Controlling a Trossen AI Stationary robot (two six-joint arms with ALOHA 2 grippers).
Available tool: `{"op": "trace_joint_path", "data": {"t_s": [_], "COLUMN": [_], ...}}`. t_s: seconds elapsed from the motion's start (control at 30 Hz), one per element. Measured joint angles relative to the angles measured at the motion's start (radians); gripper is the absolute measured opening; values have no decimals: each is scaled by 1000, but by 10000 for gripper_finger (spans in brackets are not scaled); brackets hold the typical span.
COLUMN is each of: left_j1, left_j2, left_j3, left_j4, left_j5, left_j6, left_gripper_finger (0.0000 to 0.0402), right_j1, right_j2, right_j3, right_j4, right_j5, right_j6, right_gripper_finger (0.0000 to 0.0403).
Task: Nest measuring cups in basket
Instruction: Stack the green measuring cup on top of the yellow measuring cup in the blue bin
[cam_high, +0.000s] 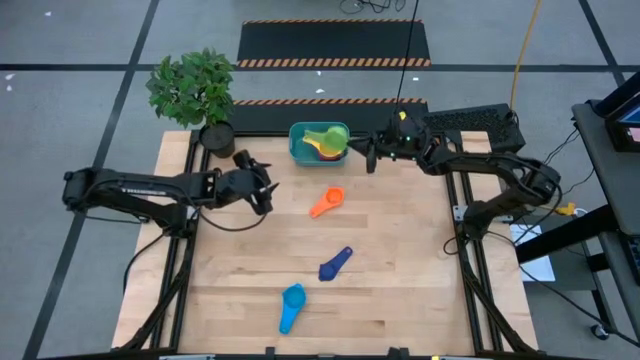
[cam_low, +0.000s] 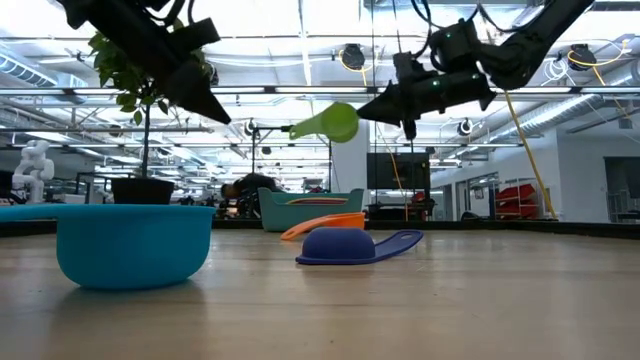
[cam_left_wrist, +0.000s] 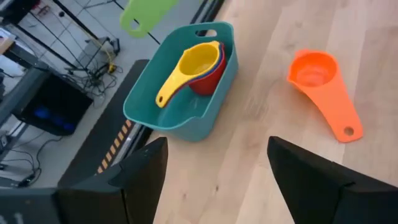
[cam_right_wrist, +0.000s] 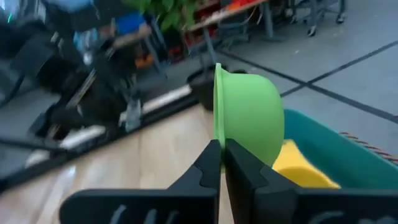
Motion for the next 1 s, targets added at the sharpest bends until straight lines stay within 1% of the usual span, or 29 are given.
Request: {"op": "trace_joint_path", "data": {"t_s": [0.1,0.17,0.3,0.43,0.63,0.77,1.0], "left_j1": [0,0,0,0,0,0,0], "left_j2": [-6,-4,-2,-1,-1,-1,-1], "left_j3": [0,0,0,0,0,0,0], "left_j4": [2,0,1,0,0,1,1], "left_j5": [0,0,7,11,11,11,42], "left_j6": [-6,-10,-19,-20,-14,-15,-14], "left_gripper_finger": [280,280,280,280,280,280,280], "right_j1": [-2,10,34,33,33,37,40], "right_j2": [67,120,204,258,325,359,362], "right_j3": [0,0,0,0,0,0,0], "right_j4": [144,221,302,378,396,412,410], "right_j5": [2,25,124,161,237,239,241], "right_j6": [109,187,263,337,416,463,484], "right_gripper_finger": [0,0,0,0,0,0,0]}}
